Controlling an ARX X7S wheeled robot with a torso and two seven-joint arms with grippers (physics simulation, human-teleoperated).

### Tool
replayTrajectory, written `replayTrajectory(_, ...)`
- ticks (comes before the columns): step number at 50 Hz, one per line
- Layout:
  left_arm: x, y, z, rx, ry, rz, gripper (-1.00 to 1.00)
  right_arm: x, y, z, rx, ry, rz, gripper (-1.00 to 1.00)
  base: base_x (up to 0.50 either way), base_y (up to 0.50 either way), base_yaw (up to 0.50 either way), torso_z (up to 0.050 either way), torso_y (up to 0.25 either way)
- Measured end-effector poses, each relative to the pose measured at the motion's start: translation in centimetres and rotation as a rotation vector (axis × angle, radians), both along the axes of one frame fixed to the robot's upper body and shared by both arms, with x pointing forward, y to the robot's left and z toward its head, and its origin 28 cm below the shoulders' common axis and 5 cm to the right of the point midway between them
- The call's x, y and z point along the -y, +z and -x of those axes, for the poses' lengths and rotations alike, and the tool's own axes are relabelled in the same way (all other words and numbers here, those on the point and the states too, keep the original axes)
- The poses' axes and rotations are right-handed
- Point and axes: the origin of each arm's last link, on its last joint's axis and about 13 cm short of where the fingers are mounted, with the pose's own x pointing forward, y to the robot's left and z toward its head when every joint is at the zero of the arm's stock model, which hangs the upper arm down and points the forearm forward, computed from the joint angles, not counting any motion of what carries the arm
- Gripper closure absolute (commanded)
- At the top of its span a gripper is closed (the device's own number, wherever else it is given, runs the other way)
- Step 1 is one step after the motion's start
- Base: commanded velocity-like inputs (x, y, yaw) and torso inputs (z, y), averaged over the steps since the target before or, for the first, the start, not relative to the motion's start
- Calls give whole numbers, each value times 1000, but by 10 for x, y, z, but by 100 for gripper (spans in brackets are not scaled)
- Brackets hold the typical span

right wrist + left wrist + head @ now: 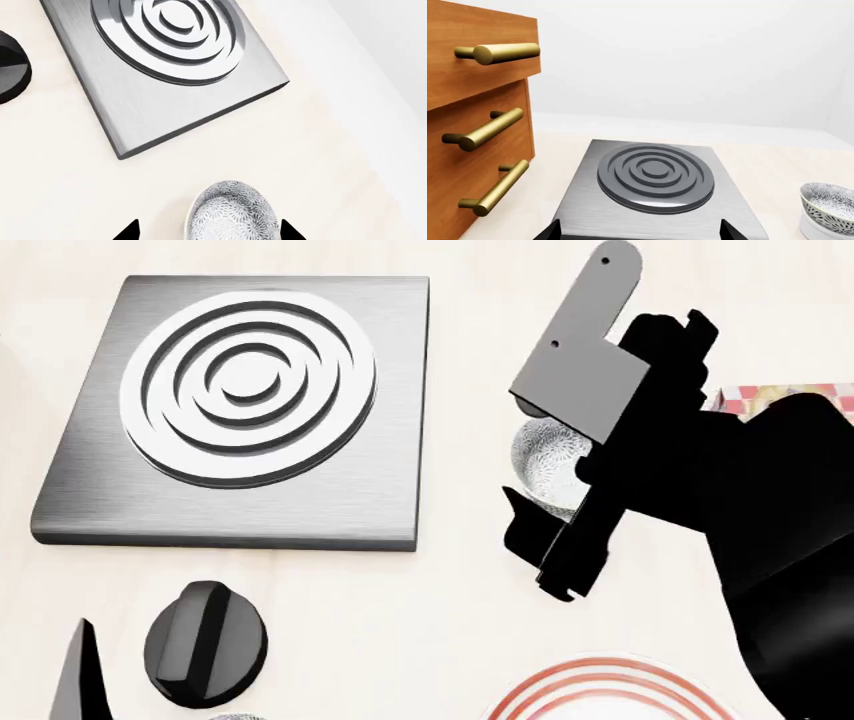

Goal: Pick the akita bowl on the ramekin and place it on the plate.

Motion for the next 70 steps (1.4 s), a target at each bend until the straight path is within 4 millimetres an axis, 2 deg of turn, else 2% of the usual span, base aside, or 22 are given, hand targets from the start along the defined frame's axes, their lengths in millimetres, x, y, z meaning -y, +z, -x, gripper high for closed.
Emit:
replayTrajectory(36,-1,-1,-2,-5,4,2,-100,3,-18,-33,-50,-27,58,-100,0,0,0,0,0)
replayTrajectory(70,-1,-3,-3,-10,5,4,-100,1,-54,-48,-83,-49,33,-100,0,0,0,0,0)
